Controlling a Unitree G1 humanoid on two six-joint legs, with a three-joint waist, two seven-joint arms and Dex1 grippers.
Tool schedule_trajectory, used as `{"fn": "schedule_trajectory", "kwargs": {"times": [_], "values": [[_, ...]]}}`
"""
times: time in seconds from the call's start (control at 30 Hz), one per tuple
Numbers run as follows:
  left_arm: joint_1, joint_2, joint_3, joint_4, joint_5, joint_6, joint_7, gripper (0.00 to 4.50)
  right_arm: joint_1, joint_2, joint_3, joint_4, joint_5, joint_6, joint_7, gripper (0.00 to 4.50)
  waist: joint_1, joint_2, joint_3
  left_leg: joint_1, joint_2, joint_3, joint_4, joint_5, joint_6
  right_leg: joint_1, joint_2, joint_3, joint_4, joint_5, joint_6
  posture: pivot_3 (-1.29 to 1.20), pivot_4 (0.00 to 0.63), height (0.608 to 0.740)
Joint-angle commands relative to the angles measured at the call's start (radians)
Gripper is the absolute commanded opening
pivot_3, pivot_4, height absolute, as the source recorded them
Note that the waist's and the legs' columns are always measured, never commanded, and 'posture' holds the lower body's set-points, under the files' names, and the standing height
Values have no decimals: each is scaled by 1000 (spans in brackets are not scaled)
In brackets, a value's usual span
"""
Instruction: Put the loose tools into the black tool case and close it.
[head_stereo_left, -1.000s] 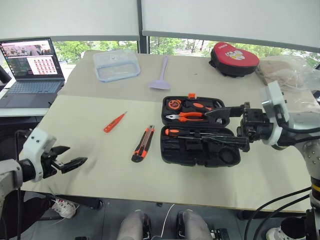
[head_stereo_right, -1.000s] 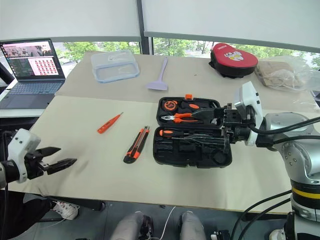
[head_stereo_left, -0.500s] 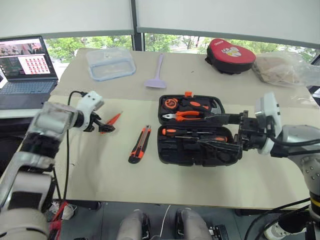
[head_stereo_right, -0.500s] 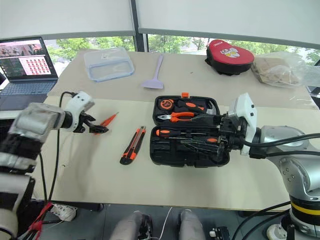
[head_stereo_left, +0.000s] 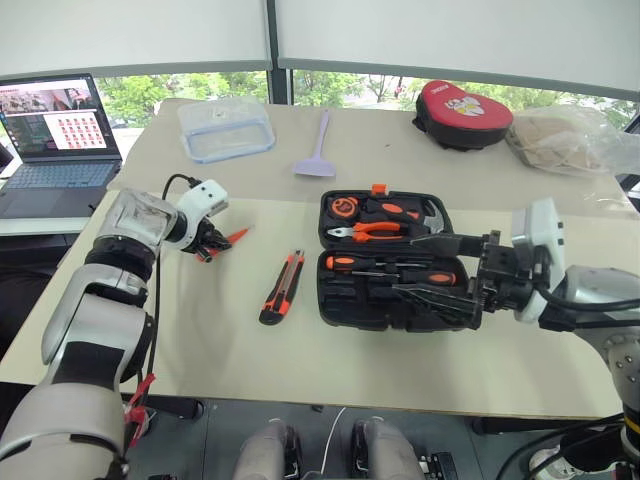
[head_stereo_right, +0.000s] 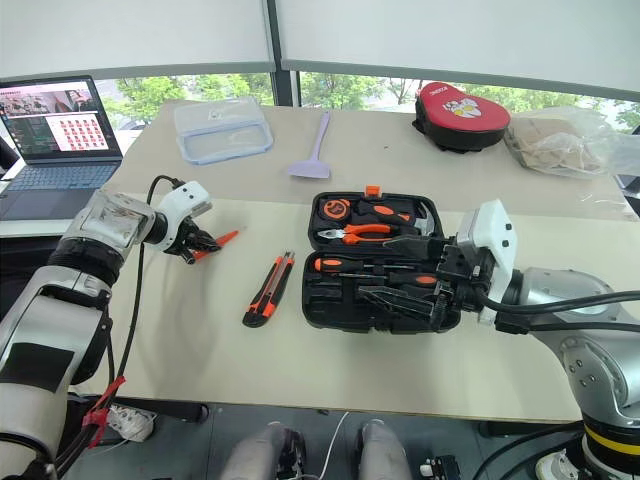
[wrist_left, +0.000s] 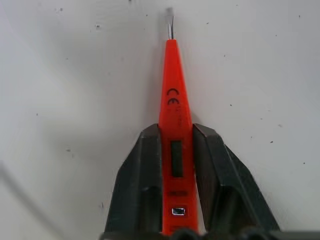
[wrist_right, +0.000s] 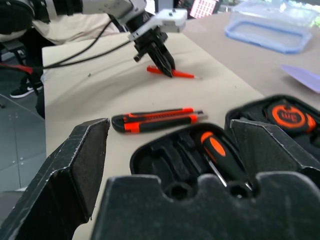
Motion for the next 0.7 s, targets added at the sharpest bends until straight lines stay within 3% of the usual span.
{"fn": "schedule_trajectory", "kwargs": {"times": [0.03, 0.13, 0.3, 0.5, 0.7], "values": [[-23, -19, 83, -52, -57, -119, -72, 426, 25, -48, -75, -3, 5, -29, 38, 4500, 1, -1, 1, -1, 0, 0, 1, 0, 0, -1, 0, 0, 0, 0, 0, 0, 150, 731], [-4, -31, 90, -257, -136, -161, -287, 426, 100, -97, -119, 16, -14, -24, 81, 4500, 9, -3, 1, -9, 1, -3, 7, -2, 3, -2, 0, -5, 0, 0, 0, 0, 150, 731], [21, -80, 12, -514, -157, -75, -426, 426, 200, -115, -154, 18, -78, -68, 91, 4500, 7, -2, 1, -10, 0, -2, 12, -4, 7, 0, -1, -5, -4, 3, 5, 0, 150, 731], [-13, -219, -128, -559, -52, 60, -374, 426, 215, -92, -128, -9, -88, -83, 62, 4500, 3, -2, 1, -8, 0, -2, 12, -4, 7, 1, 0, -2, -2, 2, 6, 0, 150, 731], [-36, -319, -171, -526, -9, 152, -324, 426, 208, -85, -112, -9, -96, -87, 49, 4500, 1, -3, 2, -9, 0, -2, 12, -4, 7, -1, 1, -1, -2, 2, 5, 0, 150, 731]]}}
